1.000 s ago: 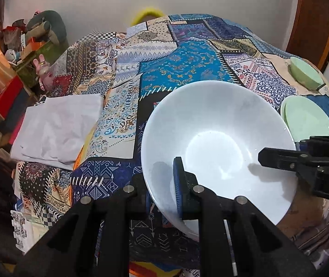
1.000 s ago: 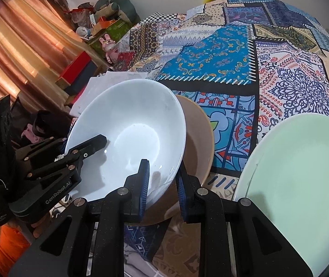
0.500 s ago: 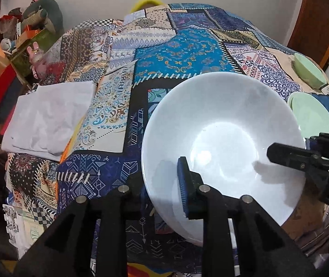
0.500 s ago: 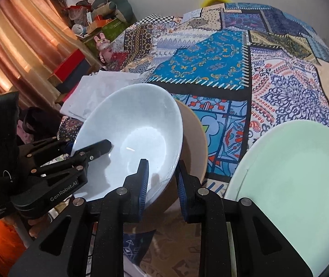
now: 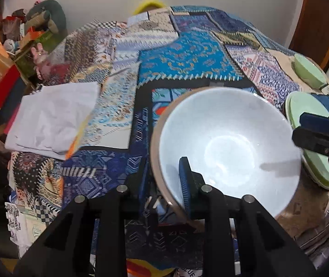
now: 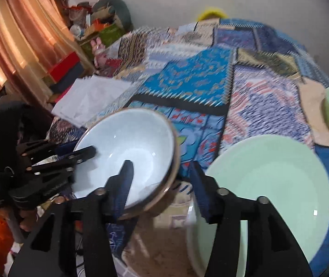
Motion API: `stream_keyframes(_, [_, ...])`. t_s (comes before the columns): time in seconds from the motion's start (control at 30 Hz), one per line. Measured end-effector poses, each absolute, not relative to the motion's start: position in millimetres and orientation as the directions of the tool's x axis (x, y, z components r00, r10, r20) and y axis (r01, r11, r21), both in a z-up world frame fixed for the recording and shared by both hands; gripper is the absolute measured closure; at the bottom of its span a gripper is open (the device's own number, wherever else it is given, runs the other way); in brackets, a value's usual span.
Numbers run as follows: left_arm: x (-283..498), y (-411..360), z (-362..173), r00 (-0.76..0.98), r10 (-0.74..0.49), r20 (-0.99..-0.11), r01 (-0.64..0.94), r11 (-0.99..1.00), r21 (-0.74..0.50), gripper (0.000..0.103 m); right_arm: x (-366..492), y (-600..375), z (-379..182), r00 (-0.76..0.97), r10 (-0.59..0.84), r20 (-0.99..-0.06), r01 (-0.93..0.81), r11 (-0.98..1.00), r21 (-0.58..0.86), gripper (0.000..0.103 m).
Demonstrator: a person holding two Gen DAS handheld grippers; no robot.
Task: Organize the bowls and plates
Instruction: 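Lower the white bowl into the mauve bowl and open both tools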
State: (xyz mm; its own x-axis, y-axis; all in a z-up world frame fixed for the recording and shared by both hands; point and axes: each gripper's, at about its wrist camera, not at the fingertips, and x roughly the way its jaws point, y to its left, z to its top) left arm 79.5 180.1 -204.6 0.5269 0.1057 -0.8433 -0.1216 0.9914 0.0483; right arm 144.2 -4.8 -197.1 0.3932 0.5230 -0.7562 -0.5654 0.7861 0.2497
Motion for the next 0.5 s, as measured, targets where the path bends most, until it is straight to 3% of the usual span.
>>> stream_keyframes(0.2, [66,181,-168,0.588,0.113,-0.801,-0.154,0.988,0.026,0.071,149,-34,-179,0.430,0.527,-0.733,-0.535,0.803,0.263,0.055])
stream_keyframes(0.33, [64,170,-141,0.638,0.099,-0.764,-0.143,0.990,0.009,0.050,152,-56,-160,0.487,0.515,-0.705,-0.515,0.822,0.245,0.055])
stream_keyframes(0.43, [67,156,-123,0.670,0.101,-0.736,-0.131,0.991,0.017,0.048,156,-77,-141,0.531,0.512,-0.675,-0.497,0.834,0.242,0.055])
stream_keyframes(0.5, [70,147,-112,0.685,0.089,-0.723,-0.119,0.993,0.010,0.042,156,-89,-131,0.557,0.505,-0.659,-0.486,0.842,0.235,0.047])
